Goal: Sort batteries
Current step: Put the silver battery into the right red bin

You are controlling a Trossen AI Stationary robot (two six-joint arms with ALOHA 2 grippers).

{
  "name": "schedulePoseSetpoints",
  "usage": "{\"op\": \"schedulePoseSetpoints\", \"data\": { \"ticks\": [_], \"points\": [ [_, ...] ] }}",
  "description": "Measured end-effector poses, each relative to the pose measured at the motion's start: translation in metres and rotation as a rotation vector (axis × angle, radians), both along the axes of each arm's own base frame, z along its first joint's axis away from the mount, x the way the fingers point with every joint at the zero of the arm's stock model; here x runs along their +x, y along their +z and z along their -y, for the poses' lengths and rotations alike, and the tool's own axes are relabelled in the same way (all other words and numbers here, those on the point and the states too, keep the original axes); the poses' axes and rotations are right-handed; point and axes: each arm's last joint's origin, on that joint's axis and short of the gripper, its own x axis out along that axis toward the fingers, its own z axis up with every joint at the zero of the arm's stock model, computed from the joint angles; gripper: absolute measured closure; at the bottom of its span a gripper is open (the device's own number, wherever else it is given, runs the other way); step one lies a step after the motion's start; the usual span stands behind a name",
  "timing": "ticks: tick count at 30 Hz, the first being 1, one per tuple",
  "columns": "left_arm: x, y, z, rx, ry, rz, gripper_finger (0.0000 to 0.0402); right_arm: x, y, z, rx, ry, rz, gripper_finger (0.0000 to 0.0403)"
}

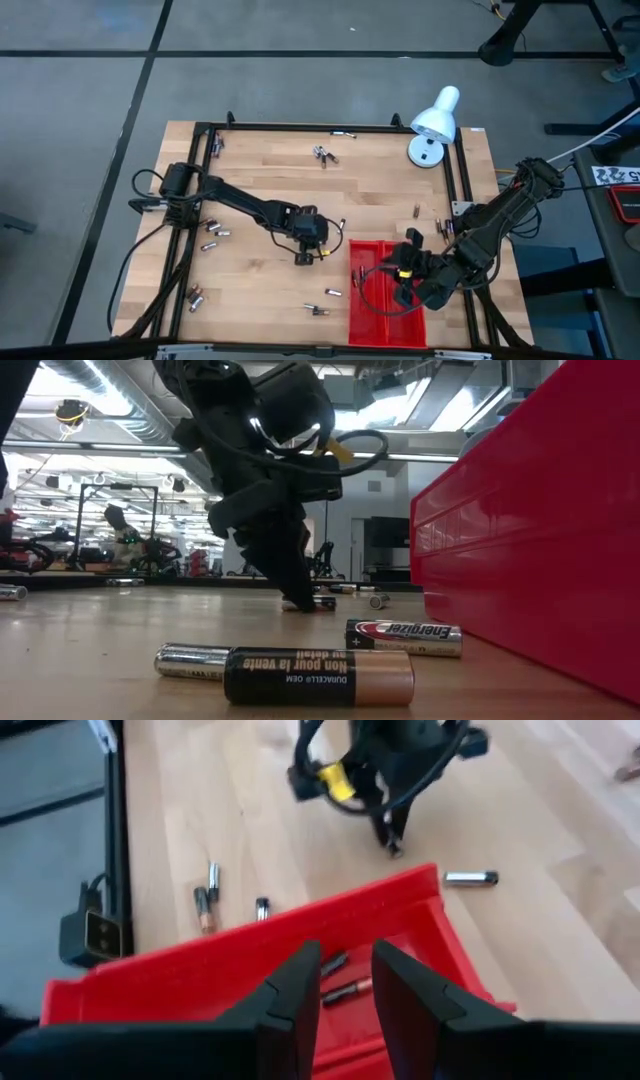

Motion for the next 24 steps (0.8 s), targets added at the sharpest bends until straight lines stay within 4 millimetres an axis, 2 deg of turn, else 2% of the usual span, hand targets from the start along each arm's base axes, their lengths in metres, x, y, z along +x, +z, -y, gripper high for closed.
{"op": "schedulePoseSetpoints", "data": {
  "ticks": [3, 9, 14, 21, 24],
  "points": [
    [-0.002, 0.008, 0.005, -0.029, -0.008, 0.022, 0.0360, 0.000, 0.001, 0.001, -0.018, -0.016, 0.019, 0.0308],
    [-0.002, 0.046, 0.010, -0.086, 0.021, 0.178, 0.0363, 0.002, 0.003, 0.002, -0.064, -0.067, 0.082, 0.0308],
    [-0.002, 0.092, 0.020, -0.161, 0.014, 0.440, 0.0357, 0.004, 0.006, 0.003, -0.103, -0.144, 0.174, 0.0308],
    [-0.006, 0.148, 0.030, -0.219, -0.030, 0.798, 0.0361, 0.007, 0.029, 0.004, -0.076, -0.204, 0.368, 0.0308],
    [-0.006, 0.153, 0.032, -0.221, -0.025, 0.845, 0.0359, 0.009, 0.042, 0.002, -0.081, -0.164, 0.440, 0.0295]
  ]
}}
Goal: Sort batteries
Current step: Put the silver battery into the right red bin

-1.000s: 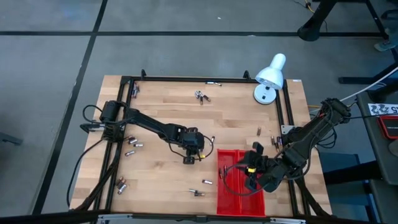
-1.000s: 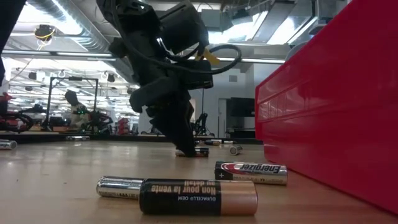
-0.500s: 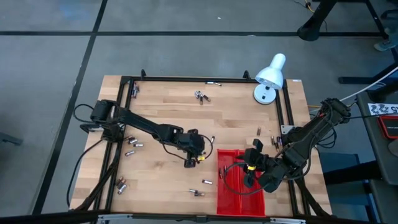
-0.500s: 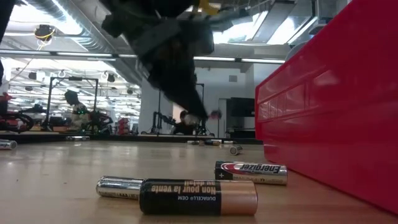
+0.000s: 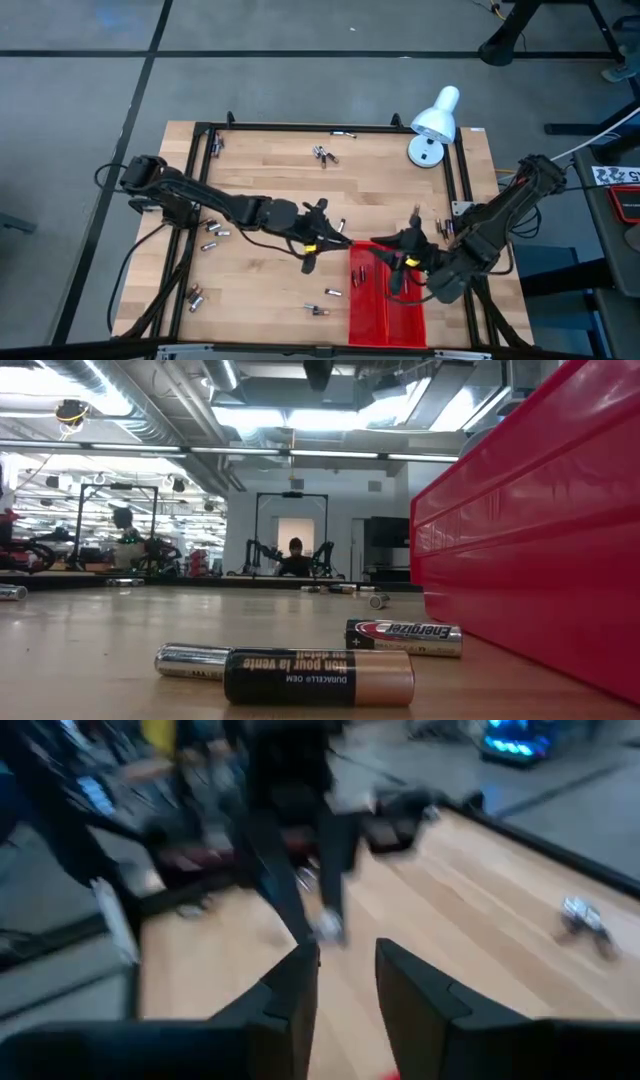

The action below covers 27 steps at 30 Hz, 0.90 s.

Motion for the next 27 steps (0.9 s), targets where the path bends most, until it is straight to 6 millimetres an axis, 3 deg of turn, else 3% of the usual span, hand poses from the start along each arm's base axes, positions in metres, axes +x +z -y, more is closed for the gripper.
{"op": "schedulePoseSetpoints", "data": {
  "ticks": [4, 13, 18, 27],
  "points": [
    [0.000, 0.004, 0.003, -0.014, -0.003, 0.039, 0.0354, 0.006, 0.013, 0.001, -0.036, 0.018, 0.074, 0.0250],
    [-0.001, 0.016, 0.011, -0.042, -0.025, 0.163, 0.0355, 0.028, 0.017, 0.020, 0.038, 0.118, 0.076, 0.0147],
    [-0.001, 0.017, 0.010, -0.048, -0.022, 0.178, 0.0356, 0.034, 0.021, 0.027, 0.004, 0.116, 0.105, 0.0138],
    [0.000, 0.026, 0.005, -0.069, -0.004, 0.265, 0.0353, 0.038, 0.023, 0.031, -0.039, 0.123, 0.105, 0.0164]
  ]
}}
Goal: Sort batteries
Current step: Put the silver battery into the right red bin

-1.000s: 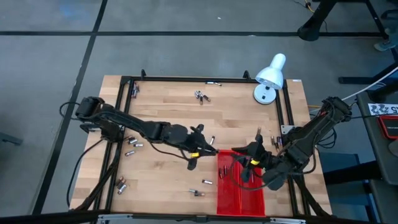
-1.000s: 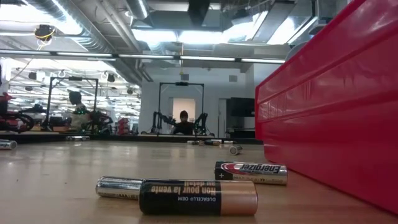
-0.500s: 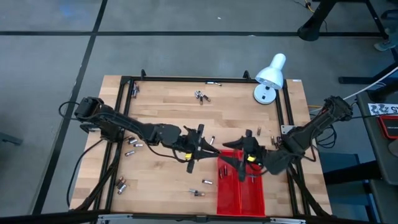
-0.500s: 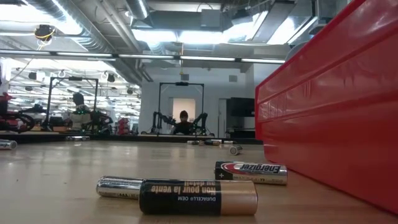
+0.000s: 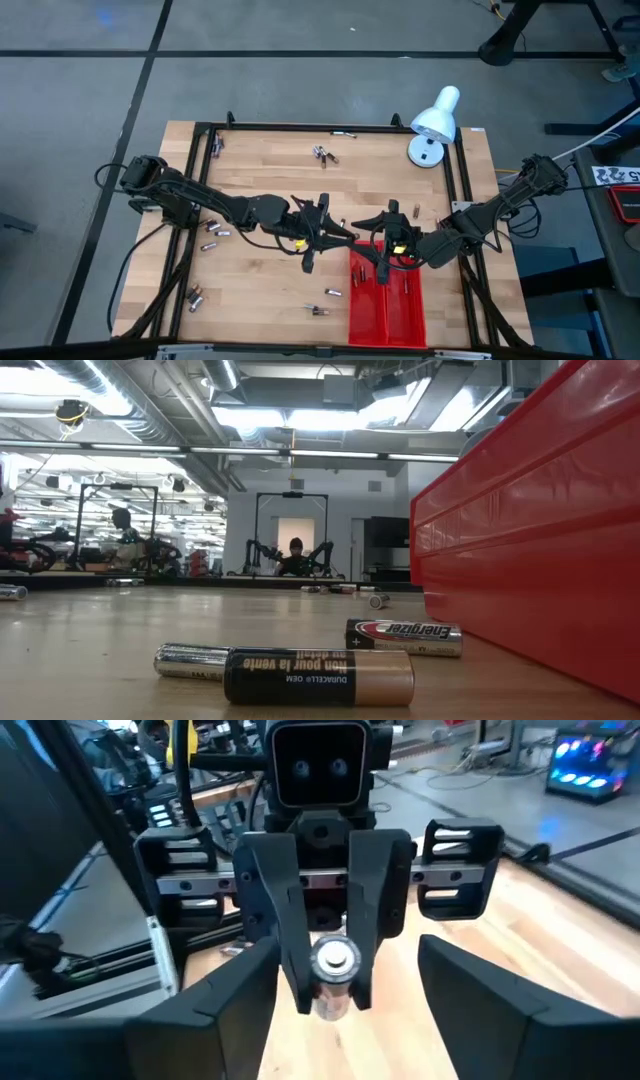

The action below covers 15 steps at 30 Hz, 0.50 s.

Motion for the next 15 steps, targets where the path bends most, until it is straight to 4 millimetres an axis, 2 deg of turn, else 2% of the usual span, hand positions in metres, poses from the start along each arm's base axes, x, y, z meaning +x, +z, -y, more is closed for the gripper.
{"op": "schedulePoseSetpoints", "data": {
  "ticks": [15],
  "points": [
    [0.0006, -0.0013, -0.0019, 0.001, 0.021, -0.013, 0.0356, 0.0002, 0.0013, -0.0002, 0.001, -0.008, 0.013, 0.0243]
  ]
}}
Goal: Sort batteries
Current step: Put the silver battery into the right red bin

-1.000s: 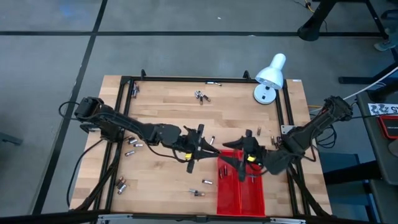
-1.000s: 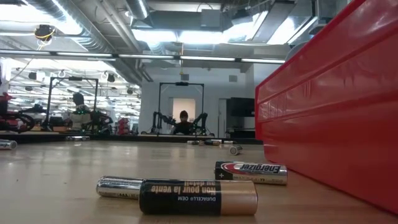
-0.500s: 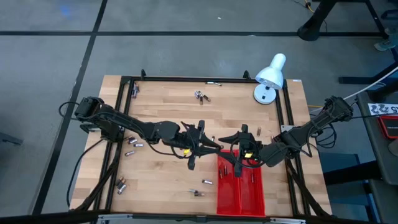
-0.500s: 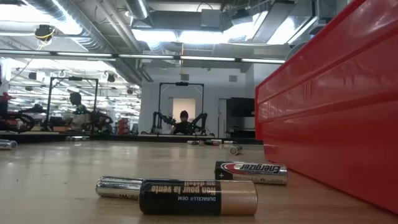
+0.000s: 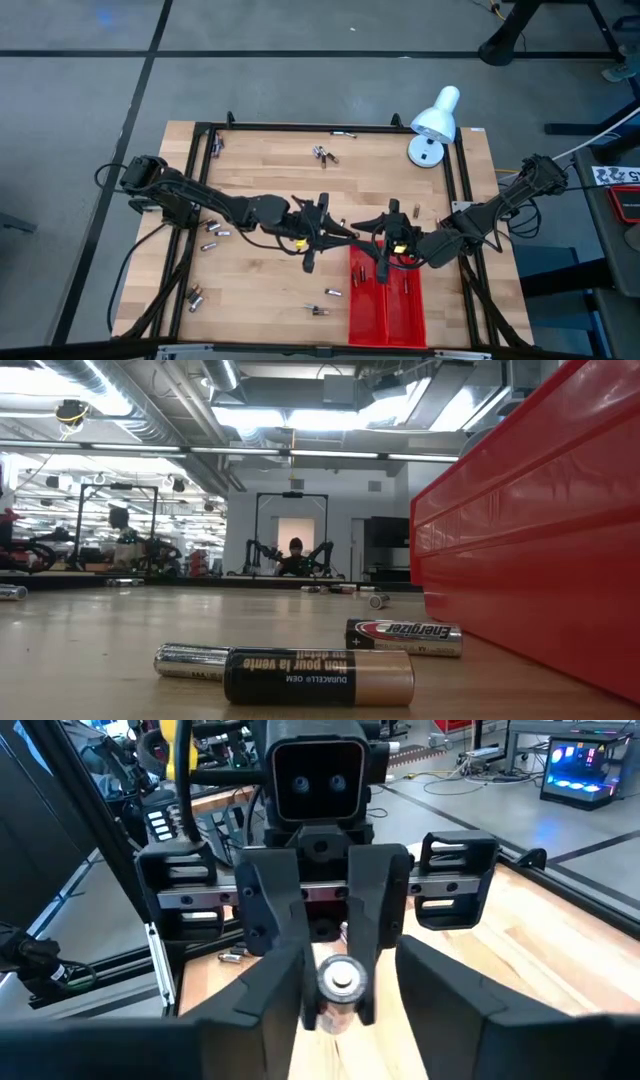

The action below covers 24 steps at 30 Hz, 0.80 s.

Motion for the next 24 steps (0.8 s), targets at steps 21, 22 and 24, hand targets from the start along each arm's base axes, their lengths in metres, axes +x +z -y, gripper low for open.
{"op": "schedulePoseSetpoints", "data": {
  "ticks": [21, 22, 24],
  "points": [
    [0.0003, -0.0021, -0.0008, 0.045, 0.023, -0.015, 0.0305, -0.0002, -0.0006, -0.0009, -0.002, 0.020, -0.007, 0.0354],
    [0.0003, -0.0028, -0.0008, 0.052, 0.023, -0.022, 0.0296, -0.0002, -0.0006, -0.0009, -0.002, 0.020, -0.007, 0.0354],
    [0.0004, -0.0041, -0.0007, 0.061, 0.023, -0.034, 0.0279, -0.0002, -0.0005, -0.0009, -0.002, 0.020, -0.007, 0.0353]
  ]
}}
